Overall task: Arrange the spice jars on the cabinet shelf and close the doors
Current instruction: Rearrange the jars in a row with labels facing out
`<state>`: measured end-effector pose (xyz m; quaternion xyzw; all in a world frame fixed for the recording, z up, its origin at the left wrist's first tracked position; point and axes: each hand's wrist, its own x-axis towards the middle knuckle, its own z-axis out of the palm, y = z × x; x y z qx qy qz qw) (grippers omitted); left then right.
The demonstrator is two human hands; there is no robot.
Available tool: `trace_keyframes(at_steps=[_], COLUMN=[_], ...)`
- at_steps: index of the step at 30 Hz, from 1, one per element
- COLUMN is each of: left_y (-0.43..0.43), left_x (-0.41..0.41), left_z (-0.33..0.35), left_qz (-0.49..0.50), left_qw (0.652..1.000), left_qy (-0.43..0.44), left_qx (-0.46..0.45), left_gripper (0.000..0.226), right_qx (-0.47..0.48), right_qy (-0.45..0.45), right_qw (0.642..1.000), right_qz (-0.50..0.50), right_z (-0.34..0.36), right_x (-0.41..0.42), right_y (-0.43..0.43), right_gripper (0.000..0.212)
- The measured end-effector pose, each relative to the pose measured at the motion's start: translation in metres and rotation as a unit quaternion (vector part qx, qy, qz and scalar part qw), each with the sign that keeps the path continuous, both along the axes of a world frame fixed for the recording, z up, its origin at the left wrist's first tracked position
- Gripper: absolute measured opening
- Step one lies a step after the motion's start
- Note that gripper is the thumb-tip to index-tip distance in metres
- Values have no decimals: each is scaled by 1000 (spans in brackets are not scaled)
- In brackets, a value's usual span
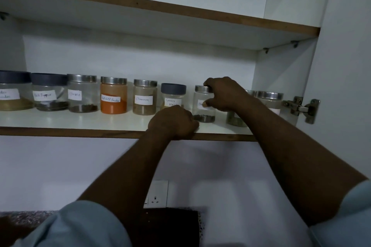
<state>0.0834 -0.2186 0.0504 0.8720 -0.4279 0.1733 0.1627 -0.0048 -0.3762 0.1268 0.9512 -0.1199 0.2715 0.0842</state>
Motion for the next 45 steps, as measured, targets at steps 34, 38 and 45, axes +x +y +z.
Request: trace_keyframes(at_steps=[34,38,45], left_y=[5,4,-60], left_x=[0,0,-51], left_z=[-4,-4,0], left_qz=[-16,-29,-81], left_qw=[997,998,996], left_qy=[-56,-56,-17], left_qx=[-45,-22,-17], left_gripper=[45,35,37], right_qx=[-25,-41,-38], right_qy=[-18,70,26], right_qw=[999,992,996], right_qz=[-25,-92,-82], right_z=[47,41,7], right_x=[-27,-67,-79], right_y=[-11,-31,-66], right_gripper=[82,80,80])
